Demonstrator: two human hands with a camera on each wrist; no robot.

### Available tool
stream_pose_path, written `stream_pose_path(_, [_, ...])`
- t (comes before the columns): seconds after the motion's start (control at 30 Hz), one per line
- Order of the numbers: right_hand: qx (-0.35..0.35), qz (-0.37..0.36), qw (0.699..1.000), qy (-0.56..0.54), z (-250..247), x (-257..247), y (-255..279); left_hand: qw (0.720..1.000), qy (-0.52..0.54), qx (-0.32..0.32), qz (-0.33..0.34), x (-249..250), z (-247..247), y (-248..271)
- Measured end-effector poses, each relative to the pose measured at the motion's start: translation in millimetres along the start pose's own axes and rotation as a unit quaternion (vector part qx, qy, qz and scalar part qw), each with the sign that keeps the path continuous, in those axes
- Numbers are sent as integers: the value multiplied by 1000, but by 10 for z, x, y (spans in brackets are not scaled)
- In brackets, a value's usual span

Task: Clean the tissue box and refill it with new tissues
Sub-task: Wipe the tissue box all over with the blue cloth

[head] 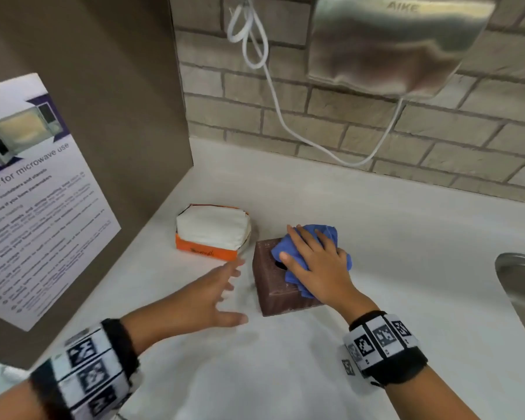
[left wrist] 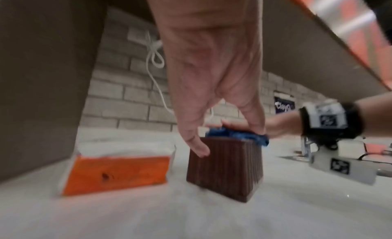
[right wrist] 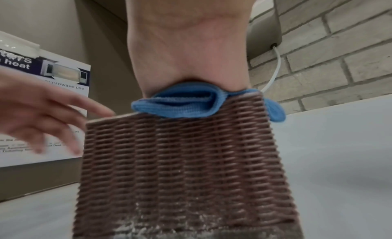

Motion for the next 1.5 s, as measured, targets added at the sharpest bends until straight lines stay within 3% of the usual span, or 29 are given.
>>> stream_pose_path(0.23, [34,52,997,47,-1,3,-6,988,120,77,62,90,185,-863])
stream_pose_path(0.33, [47,-18,999,-1,95,-305,95,975,154,117,115,83,195,-985])
stream_pose_path(0.43, [22,-89,994,-60,141,-424,180,971,149,116,144,78,224,-1053])
stream_pose_path(0.5, [16,-76,997,-27,91,-168,54,973,133,137,131,58,181,-1083])
stream_pose_path(0.63, [61,78,995,-10,-93,344,-148,977,144,125,99,-4,209,-1164])
stream_pose_path(0.7, [74,57,995,25,0,13,-170,978,148,113,91,-9,231,-1197])
stream_pose_path(0.77, [71,-24,997,14,137,-408,-214,982,141,100,82,-21,253,-1222])
stream_pose_path(0.83, [62,-71,995,-19,147,-486,-293,983,126,113,69,-50,226,-1228])
stream_pose_path(0.9, [51,-37,997,-42,66,-190,-412,981,126,132,60,-73,165,-1242])
stream_pose_path(1.0, [110,112,982,-105,-167,432,-473,982,111,141,63,-50,147,-1247])
stream_pose_path(1.03, [124,125,981,-84,-189,441,-473,982,108,140,59,-65,159,-1262])
stream_pose_path(1.17, [100,-38,994,-6,71,-486,-398,986,111,114,44,-103,239,-1287])
stream_pose_path(1.23, [70,-78,994,-26,73,-548,-375,987,103,116,47,-71,226,-1269])
stream_pose_path(1.3, [63,-57,996,-21,-50,-253,-424,983,124,130,47,-79,192,-1267])
stream_pose_path(1.4, [106,72,992,-13,-227,296,-475,981,131,135,51,-66,185,-1258])
stream_pose_path(1.5, [104,42,993,18,-85,-138,-476,984,127,122,26,-71,205,-1287])
Point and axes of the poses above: each hand's wrist, its own y-axis away from the middle knuckle, its own z-axis out of the palm, x = y × z, the point moved 8 cm from there along -y, towards the middle knuckle
